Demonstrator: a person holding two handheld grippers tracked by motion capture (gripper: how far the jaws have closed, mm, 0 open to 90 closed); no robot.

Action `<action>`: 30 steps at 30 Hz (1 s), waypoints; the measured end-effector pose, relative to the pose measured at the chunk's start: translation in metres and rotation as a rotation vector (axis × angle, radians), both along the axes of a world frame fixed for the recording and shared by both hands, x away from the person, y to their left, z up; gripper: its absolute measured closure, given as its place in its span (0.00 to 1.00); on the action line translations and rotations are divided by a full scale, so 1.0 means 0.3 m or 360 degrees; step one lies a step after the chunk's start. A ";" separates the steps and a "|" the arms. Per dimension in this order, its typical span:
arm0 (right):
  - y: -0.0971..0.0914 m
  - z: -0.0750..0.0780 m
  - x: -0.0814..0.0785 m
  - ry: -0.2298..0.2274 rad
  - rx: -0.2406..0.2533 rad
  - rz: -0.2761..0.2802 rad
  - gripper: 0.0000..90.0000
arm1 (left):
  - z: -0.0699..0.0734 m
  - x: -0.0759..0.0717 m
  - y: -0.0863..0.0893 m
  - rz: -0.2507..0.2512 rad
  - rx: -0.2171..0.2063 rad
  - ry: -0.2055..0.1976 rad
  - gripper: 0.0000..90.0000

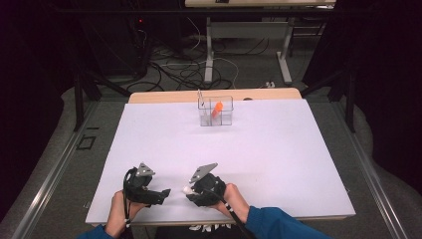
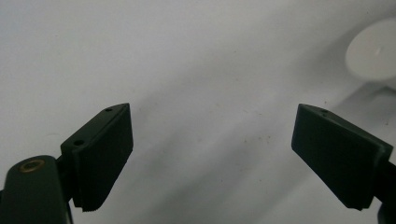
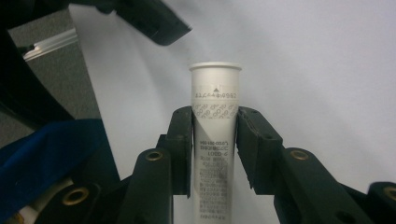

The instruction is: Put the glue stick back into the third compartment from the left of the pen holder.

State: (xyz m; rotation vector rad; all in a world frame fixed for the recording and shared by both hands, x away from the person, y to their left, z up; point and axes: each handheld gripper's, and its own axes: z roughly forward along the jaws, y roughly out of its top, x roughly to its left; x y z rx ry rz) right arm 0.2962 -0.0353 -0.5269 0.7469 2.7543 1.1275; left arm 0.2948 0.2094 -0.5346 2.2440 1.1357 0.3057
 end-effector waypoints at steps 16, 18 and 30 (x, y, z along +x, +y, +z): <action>-0.182 0.086 0.114 -0.0164 0.0167 -0.0263 0.75 | 0.006 -0.002 0.003 -0.0023 -0.0018 -0.0045 0.07; -0.198 0.088 0.129 -0.0175 0.0192 -0.0288 0.75 | 0.007 -0.002 0.004 -0.0025 -0.0017 -0.0048 0.07; -0.265 0.109 0.192 -0.0235 0.0229 -0.0425 0.75 | 0.006 -0.001 0.004 -0.0023 -0.0020 -0.0047 0.07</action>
